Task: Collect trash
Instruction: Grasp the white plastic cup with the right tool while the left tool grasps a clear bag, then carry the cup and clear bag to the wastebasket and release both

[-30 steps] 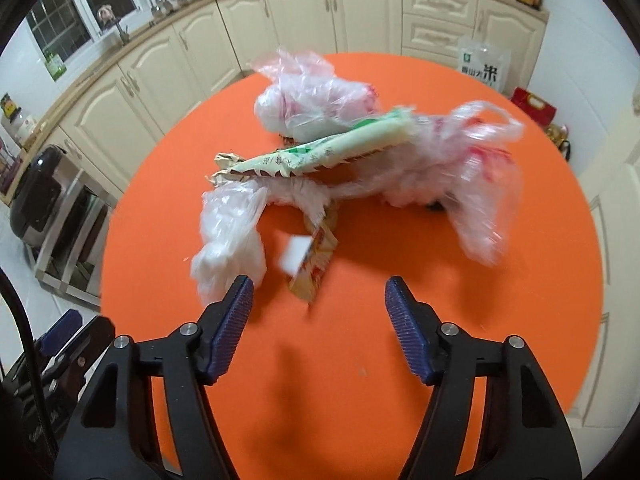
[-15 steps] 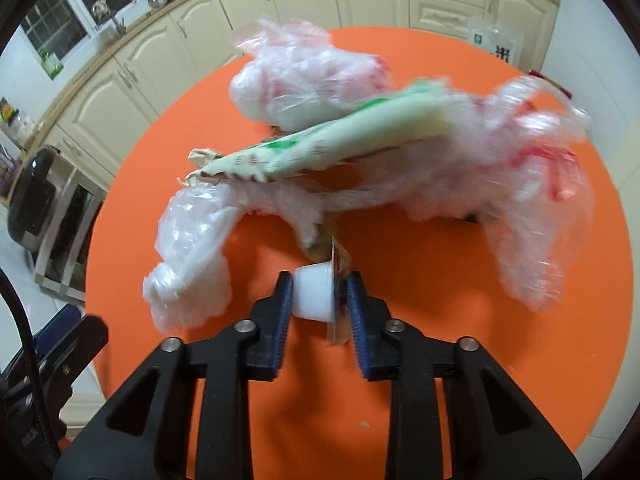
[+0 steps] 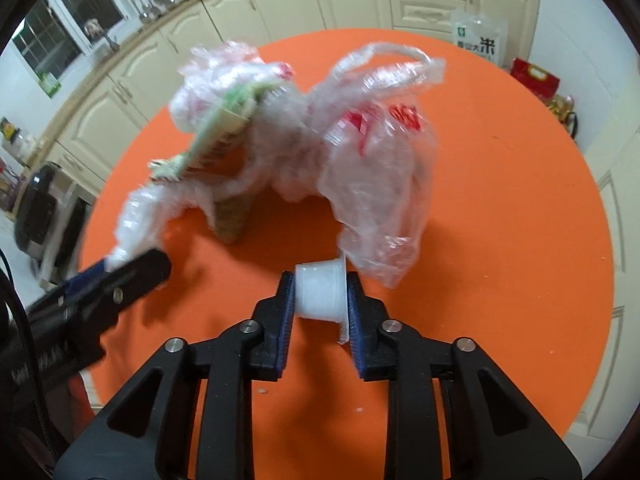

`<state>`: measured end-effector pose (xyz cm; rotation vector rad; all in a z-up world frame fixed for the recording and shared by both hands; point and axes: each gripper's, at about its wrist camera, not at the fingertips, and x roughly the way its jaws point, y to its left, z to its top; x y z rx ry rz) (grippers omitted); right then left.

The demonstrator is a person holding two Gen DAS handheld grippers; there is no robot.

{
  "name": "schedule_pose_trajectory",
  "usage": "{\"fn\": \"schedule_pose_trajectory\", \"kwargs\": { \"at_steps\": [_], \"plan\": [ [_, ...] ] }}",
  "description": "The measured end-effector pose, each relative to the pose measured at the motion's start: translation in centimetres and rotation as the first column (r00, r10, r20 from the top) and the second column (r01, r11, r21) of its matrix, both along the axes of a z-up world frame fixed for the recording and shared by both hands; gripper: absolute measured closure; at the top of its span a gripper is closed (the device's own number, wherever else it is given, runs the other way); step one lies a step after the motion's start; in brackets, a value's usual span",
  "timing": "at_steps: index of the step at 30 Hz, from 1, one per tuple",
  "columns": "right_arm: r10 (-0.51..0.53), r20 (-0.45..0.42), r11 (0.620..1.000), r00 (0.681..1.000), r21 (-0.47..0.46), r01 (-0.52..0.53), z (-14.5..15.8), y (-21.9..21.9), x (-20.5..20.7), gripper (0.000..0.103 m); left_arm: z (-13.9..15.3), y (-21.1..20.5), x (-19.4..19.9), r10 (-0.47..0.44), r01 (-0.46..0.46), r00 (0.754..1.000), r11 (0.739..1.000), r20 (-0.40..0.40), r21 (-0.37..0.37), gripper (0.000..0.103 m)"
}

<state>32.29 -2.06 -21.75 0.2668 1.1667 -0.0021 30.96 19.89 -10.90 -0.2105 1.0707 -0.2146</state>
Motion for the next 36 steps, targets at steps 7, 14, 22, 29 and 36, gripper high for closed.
{"fn": "schedule_pose_trajectory", "kwargs": {
  "at_steps": [7, 14, 22, 29, 36],
  "plan": [
    [0.019, 0.009, 0.999, 1.000, -0.031, -0.019, -0.2, 0.8, 0.6, 0.078, -1.4, 0.2, 0.9, 0.061, -0.061, 0.998, 0.998, 0.004, 0.030, 0.063],
    [-0.041, 0.007, 0.999, 0.999, 0.018, 0.041, -0.1, -0.2, 0.0, 0.081, -1.4, 1.3, 0.4, 0.082, -0.081, 0.997, 0.997, -0.003, 0.005, 0.064],
    [-0.063, 0.040, 0.998, 0.997, 0.025, 0.062, 1.8, -0.7, -2.0, 0.081, 0.6, 0.5, -2.3, 0.065, -0.065, 0.998, 0.998, 0.027, 0.007, 0.064],
    [-0.099, 0.100, 0.995, 0.990, 0.031, 0.096, 4.3, -2.2, -5.8, 0.081, 2.8, -1.4, -5.9, 0.014, -0.014, 0.998, 1.000, 0.065, 0.008, 0.064],
    [-0.205, 0.132, 0.979, 0.970, 0.038, 0.202, 5.7, -6.4, -10.1, 0.081, 4.3, -6.9, -8.5, -0.105, 0.103, 0.990, 0.994, 0.099, 0.030, 0.064]
  ]
}}
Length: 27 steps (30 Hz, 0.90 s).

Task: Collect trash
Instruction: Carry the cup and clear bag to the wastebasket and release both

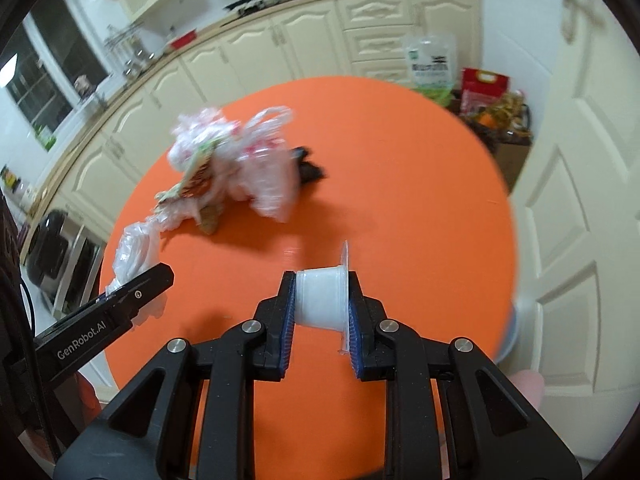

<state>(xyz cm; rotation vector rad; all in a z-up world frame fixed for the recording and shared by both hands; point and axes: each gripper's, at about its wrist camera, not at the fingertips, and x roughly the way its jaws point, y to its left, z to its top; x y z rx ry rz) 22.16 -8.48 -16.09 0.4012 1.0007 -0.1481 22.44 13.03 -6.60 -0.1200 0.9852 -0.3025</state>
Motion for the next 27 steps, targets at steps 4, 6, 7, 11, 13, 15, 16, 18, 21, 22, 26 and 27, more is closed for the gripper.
{"fn": "schedule_pose_trajectory", "kwargs": {
  "at_steps": [4, 6, 7, 11, 13, 15, 16, 18, 21, 22, 26, 27],
  "plan": [
    [-0.096, 0.015, 0.995, 0.995, 0.005, 0.096, 0.5, -4.0, -3.2, 0.081, 0.6, -4.7, -1.4, -0.100, 0.100, 0.995, 0.995, 0.017, 0.017, 0.064],
    [-0.142, 0.019, 0.990, 0.990, 0.008, 0.142, 0.5, -6.0, -4.7, 0.081, 0.8, -6.8, -1.9, -0.140, 0.140, 0.990, 0.990, 0.024, 0.027, 0.064],
    [-0.168, 0.020, 0.986, 0.986, 0.009, 0.168, 0.5, -7.1, -5.6, 0.081, 0.8, -8.3, -2.2, -0.169, 0.168, 0.985, 0.985, 0.026, 0.034, 0.064],
    [-0.259, 0.003, 0.966, 0.966, -0.004, 0.259, 0.3, -11.2, -8.5, 0.081, 0.3, -13.3, -3.2, -0.270, 0.270, 0.963, 0.962, 0.008, 0.041, 0.064],
    [-0.307, -0.011, 0.952, 0.952, -0.020, 0.307, 0.1, -13.1, -9.7, 0.081, -0.2, -16.1, -3.7, -0.323, 0.323, 0.946, 0.945, -0.010, 0.047, 0.064],
    [-0.345, -0.022, 0.938, 0.938, -0.029, 0.345, -0.1, -15.0, -10.8, 0.081, -0.8, -18.6, -4.1, -0.374, 0.375, 0.927, 0.925, -0.027, 0.056, 0.064],
    [-0.364, -0.026, 0.931, 0.931, -0.027, 0.363, -0.2, -15.9, -11.3, 0.081, -1.2, -19.5, -3.9, -0.393, 0.394, 0.919, 0.917, -0.033, 0.059, 0.064],
    [-0.392, -0.032, 0.920, 0.919, -0.031, 0.391, -0.3, -17.1, -12.3, 0.081, -1.7, -21.5, -4.0, -0.427, 0.429, 0.903, 0.901, -0.049, 0.062, 0.064],
    [-0.439, -0.044, 0.898, 0.897, -0.041, 0.437, -0.5, -19.0, -13.7, 0.081, -2.6, -24.6, -4.2, -0.476, 0.481, 0.877, 0.874, -0.068, 0.067, 0.064],
    [-0.451, -0.048, 0.892, 0.891, -0.037, 0.450, -0.7, -19.7, -14.2, 0.081, -2.7, -25.4, -4.1, -0.487, 0.491, 0.870, 0.868, -0.072, 0.069, 0.064],
    [-0.489, -0.063, 0.872, 0.870, -0.032, 0.488, -1.3, -21.9, -15.3, 0.081, -3.6, -28.5, -3.3, -0.523, 0.530, 0.847, 0.844, -0.094, 0.081, 0.064],
    [-0.496, -0.069, 0.868, 0.865, -0.027, 0.496, -1.5, -22.4, -15.5, 0.081, -3.8, -29.1, -3.0, -0.528, 0.536, 0.844, 0.840, -0.100, 0.084, 0.063]
  ]
}}
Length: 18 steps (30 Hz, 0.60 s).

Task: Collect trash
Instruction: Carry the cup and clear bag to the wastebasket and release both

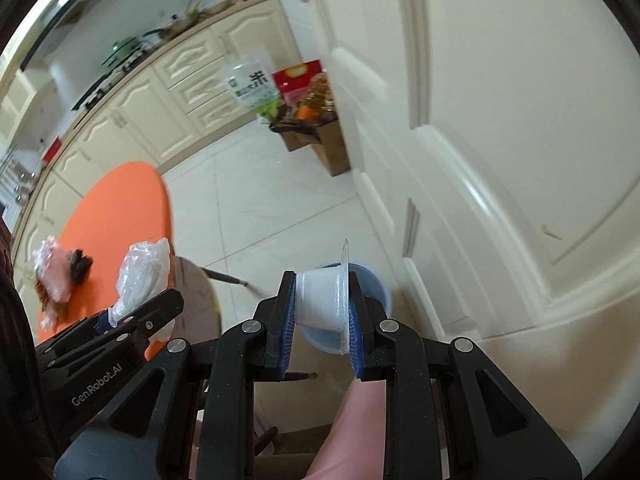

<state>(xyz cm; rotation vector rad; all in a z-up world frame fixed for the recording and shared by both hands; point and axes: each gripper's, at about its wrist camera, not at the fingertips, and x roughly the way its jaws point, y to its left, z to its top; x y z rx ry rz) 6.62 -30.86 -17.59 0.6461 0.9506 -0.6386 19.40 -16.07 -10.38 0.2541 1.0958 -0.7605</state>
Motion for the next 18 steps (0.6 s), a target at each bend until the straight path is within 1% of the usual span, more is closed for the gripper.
{"fn": "schedule_pose_trajectory", "kwargs": {
  "at_steps": [5, 7, 9, 15, 18],
  "plan": [
    [-0.015, -0.006, 1.000, 1.000, 0.018, 0.016, -0.9, -1.6, -0.5, 0.081, -1.1, -3.2, 0.9, -0.002, 0.001, 1.000, 0.998, 0.012, 0.056, 0.061],
    [-0.013, -0.008, 1.000, 1.000, 0.026, 0.013, -1.2, -2.0, -0.5, 0.081, -1.8, -4.6, 0.8, -0.010, 0.010, 1.000, 0.997, -0.001, 0.083, 0.056],
    [-0.014, -0.010, 0.999, 1.000, 0.030, 0.014, -1.4, -2.3, -1.1, 0.081, -2.0, -5.5, 0.9, -0.020, 0.021, 1.000, 0.995, -0.006, 0.096, 0.046],
    [-0.011, -0.022, 0.999, 1.000, 0.050, 0.012, -2.3, -2.7, 0.0, 0.081, -2.3, -7.1, 1.1, -0.020, 0.019, 1.000, 0.995, 0.007, 0.098, 0.037],
    [0.003, -0.020, 0.998, 1.000, 0.056, -0.002, -2.5, -2.7, 0.4, 0.081, -2.2, -6.7, 1.2, -0.011, 0.010, 1.000, 0.995, 0.010, 0.095, 0.037]
  ]
}}
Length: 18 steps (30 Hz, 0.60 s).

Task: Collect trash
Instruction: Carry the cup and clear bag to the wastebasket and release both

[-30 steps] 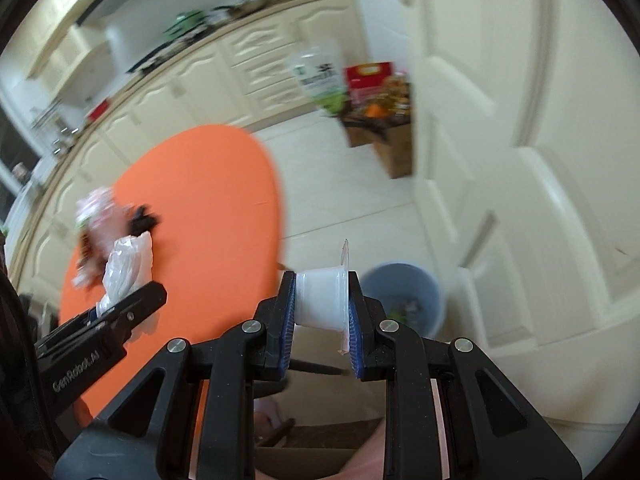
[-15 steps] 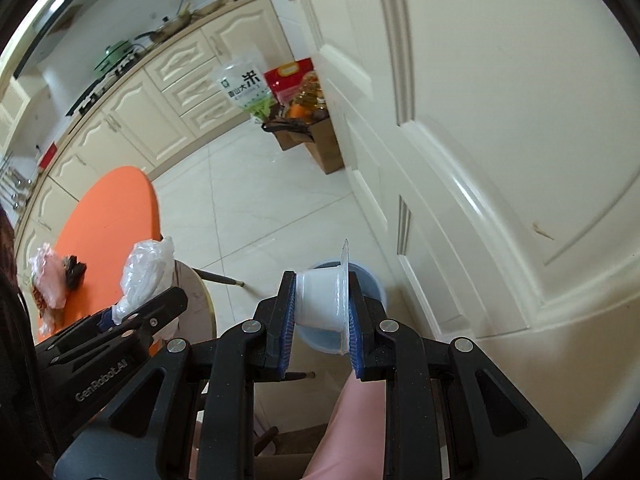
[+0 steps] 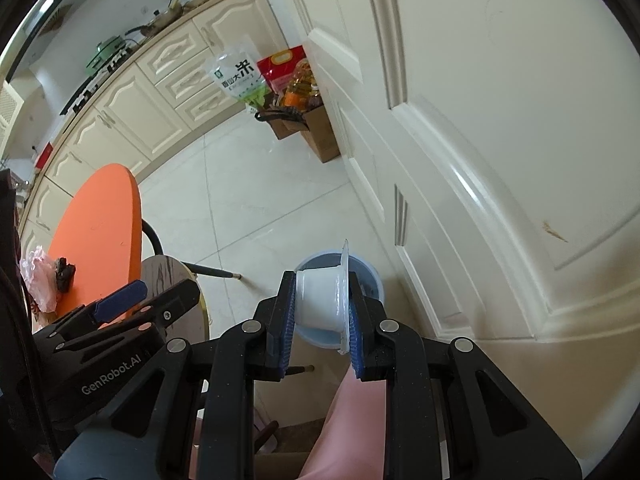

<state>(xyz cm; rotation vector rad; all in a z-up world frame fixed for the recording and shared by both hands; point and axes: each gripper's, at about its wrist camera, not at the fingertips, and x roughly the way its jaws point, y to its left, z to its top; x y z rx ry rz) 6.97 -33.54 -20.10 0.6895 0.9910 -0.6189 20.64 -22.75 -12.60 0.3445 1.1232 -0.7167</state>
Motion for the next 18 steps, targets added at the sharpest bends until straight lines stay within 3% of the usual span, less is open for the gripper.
{"fn": "schedule_pose_trajectory", "kwargs": {
  "at_steps": [8, 14, 18],
  "plan": [
    [0.039, 0.004, 0.999, 0.999, 0.008, -0.039, -0.1, 0.5, 1.5, 0.079, 0.3, 2.1, 0.6, 0.027, -0.027, 1.000, 0.999, 0.007, -0.019, 0.036],
    [0.071, -0.004, 0.997, 0.997, -0.036, -0.071, 0.7, 1.5, 2.2, 0.058, 0.2, 3.3, 0.9, 0.054, -0.054, 0.999, 0.998, -0.008, -0.021, 0.035],
    [0.074, -0.011, 0.996, 0.997, -0.040, -0.074, 0.9, 1.9, 2.2, 0.058, 0.5, 4.0, 0.9, 0.062, -0.062, 0.998, 0.998, -0.011, -0.022, 0.035]
  ]
}}
